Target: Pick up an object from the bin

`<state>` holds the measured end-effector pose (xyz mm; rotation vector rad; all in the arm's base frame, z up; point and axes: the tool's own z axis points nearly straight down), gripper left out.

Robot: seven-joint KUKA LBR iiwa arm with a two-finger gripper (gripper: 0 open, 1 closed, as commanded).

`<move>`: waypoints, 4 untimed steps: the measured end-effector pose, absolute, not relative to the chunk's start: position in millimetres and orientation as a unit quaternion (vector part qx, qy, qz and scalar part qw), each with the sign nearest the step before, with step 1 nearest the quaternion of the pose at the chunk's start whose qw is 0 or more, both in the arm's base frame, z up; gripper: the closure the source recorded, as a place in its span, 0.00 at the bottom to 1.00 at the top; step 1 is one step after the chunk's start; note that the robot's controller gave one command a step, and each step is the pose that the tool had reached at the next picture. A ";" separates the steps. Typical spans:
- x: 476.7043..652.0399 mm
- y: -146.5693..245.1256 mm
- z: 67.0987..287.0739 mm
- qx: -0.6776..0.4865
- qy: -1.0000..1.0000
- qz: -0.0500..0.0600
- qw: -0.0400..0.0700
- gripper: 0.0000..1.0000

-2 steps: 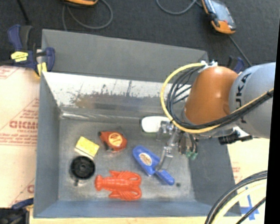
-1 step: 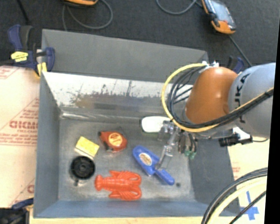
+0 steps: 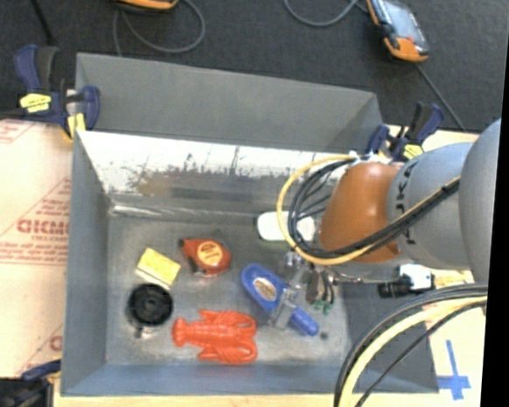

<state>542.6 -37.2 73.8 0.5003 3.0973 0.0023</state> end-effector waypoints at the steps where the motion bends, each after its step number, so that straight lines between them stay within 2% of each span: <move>1: 543.1 -38.3 61.8 0.192 0.981 0.001 0.004 1.00; 3: 541.7 -38.4 66.3 0.196 0.981 0.001 0.002 1.00; 4: 539.9 -38.6 79.2 0.195 0.981 0.000 -0.002 1.00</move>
Offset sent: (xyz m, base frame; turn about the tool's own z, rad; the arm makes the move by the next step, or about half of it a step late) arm 0.0000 0.0000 0.0000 0.0000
